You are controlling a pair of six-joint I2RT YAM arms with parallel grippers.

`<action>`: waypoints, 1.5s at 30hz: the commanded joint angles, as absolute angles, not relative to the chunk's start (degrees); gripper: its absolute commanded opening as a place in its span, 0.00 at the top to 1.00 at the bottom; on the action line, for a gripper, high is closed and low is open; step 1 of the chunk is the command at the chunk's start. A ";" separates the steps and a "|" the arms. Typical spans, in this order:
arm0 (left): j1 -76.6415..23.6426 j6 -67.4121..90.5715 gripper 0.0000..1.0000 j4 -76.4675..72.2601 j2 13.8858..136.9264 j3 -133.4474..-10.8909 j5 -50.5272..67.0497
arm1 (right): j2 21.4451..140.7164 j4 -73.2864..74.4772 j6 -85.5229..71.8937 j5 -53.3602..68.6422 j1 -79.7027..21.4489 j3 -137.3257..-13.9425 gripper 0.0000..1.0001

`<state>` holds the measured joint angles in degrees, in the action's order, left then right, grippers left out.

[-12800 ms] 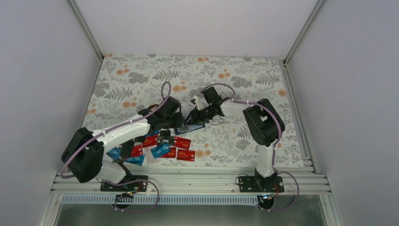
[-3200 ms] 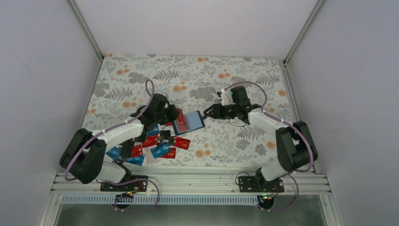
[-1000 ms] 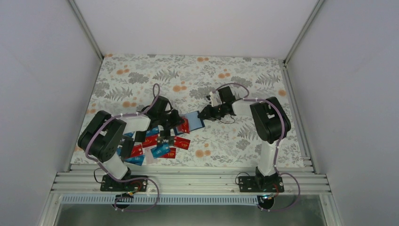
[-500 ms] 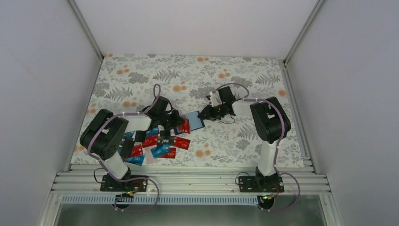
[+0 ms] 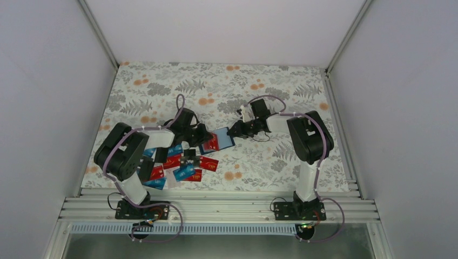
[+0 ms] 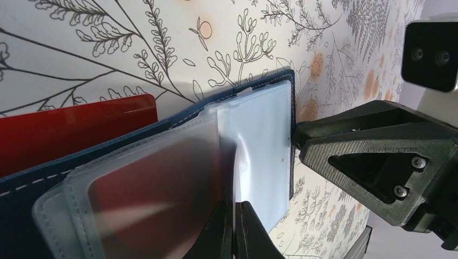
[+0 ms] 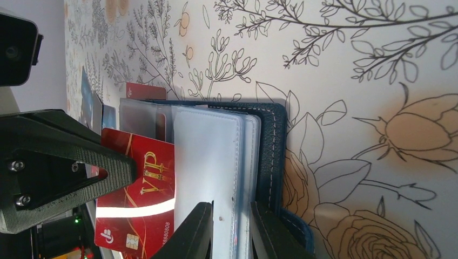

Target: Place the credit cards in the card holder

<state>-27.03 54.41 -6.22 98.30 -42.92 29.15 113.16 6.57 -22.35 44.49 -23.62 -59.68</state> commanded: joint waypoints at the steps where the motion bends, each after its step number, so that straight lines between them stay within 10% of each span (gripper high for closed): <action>1: -26.38 53.95 0.97 -5.92 98.39 -43.01 29.12 | 116.39 9.09 -21.11 42.65 -24.06 -58.32 0.79; 45: -28.99 54.49 0.98 -16.56 102.50 -41.46 23.65 | 117.35 8.61 -20.92 44.30 -24.43 -57.48 0.80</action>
<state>-27.88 54.26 -15.40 100.71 -41.56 25.19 114.32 5.15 -21.76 47.16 -23.53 -59.68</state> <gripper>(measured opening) 0.026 0.205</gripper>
